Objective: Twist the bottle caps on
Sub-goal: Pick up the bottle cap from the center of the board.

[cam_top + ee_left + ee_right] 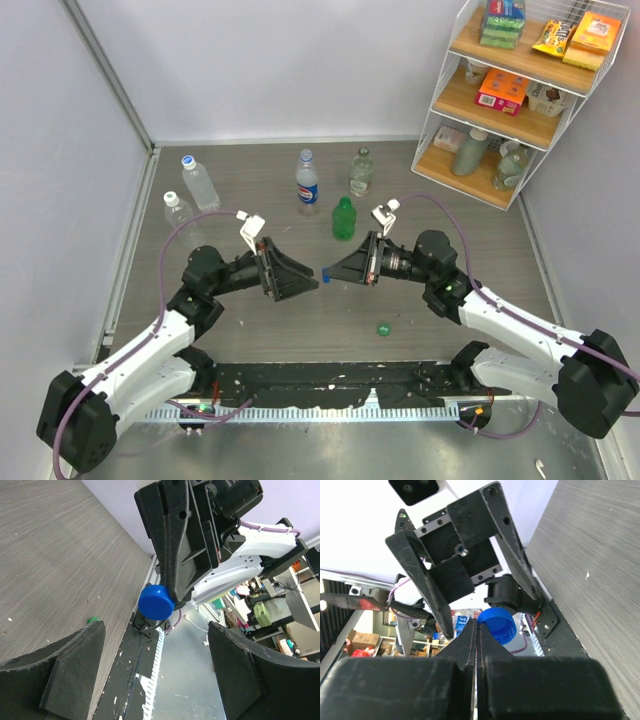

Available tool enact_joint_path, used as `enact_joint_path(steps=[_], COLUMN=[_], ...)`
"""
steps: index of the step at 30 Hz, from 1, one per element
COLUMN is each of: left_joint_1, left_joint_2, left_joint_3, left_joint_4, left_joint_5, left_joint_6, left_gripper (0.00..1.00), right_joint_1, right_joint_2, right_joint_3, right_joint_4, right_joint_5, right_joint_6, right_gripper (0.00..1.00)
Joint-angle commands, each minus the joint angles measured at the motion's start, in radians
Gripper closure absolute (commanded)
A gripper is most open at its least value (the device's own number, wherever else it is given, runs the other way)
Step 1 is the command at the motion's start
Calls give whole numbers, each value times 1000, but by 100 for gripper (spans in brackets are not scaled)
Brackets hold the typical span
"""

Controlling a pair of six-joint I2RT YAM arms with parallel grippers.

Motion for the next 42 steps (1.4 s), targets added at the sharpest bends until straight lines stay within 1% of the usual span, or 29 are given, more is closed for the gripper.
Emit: enact_joint_path(steps=[1, 4, 8, 9, 12, 14, 17, 18, 23, 26, 28, 29, 30, 31, 32, 33, 34, 35, 36, 38, 39, 41, 42], left_joint_1=[-40, -60, -78, -86, -100, -104, -109, -109, -117, -117, -117, -117, -118, -117, -117, -117, -117, -117, -117, -117, -118, -117, -118], left_joint_2=[29, 54, 88, 94, 105, 109, 112, 114, 128, 131, 134, 134, 134, 135, 134, 132, 132, 126, 122, 108, 100, 71, 54], left_joint_3=[71, 84, 104, 110, 118, 118, 120, 121, 127, 129, 132, 134, 130, 129, 127, 124, 120, 115, 109, 103, 101, 98, 97], left_joint_4=[17, 17, 17, 17, 17, 17, 15, 15, 14, 15, 15, 15, 14, 15, 15, 14, 9, 7, 6, -11, -22, -67, -94], left_joint_5=[14, 8, 5, 2, -11, -15, -26, -28, -26, -31, -37, -37, -40, -44, -47, -52, -60, -66, -70, -81, -84, -104, -119], left_joint_6=[82, 103, 109, 109, 109, 110, 113, 112, 112, 109, 106, 106, 104, 104, 104, 104, 106, 106, 106, 106, 106, 113, 118], left_gripper=[14, 18, 30, 31, 38, 40, 47, 47, 59, 61, 69, 71, 74, 76, 78, 78, 78, 78, 78, 79, 80, 82, 83], right_joint_1=[3, 3, 3, 3, 3, 3, 3, 3, 3, 3, 5, 3, 3, 3, 5, 5, 5, 3, 3, 2, 2, 3, 2], right_joint_2=[7, 16, 21, 21, 22, 21, 16, 14, 14, 14, 16, 17, 21, 21, 19, 14, 10, 5, -1, -4, -5, -15, -19], right_joint_3=[81, 97, 112, 116, 126, 127, 132, 132, 133, 132, 141, 155, 173, 182, 199, 205, 218, 222, 238, 264, 273, 299, 319], right_joint_4=[24, -2, -85, -99, -134, -140, -151, -154, -162, -172, -200, -235, -254, -293, -309, -335, -343, -358, -367, -401, -424, -459, -471], right_joint_5=[-67, -78, -61, -55, -51, -51, -46, -45, -40, -43, -43, -46, -48, -49, -42, -29, -23, -6, 3, 9, 12, 29, 53], right_joint_6=[72, 80, 58, 54, 38, 35, 35, 37, 31, 24, 3, -9, -37, -67, -80, -106, -120, -146, -161, -199, -228, -277, -293], right_gripper=[99, 99, 99, 99, 99, 99, 99, 99, 99, 99, 99, 99, 95, 88, 85, 78, 75, 71, 70, 65, 60, 53, 52])
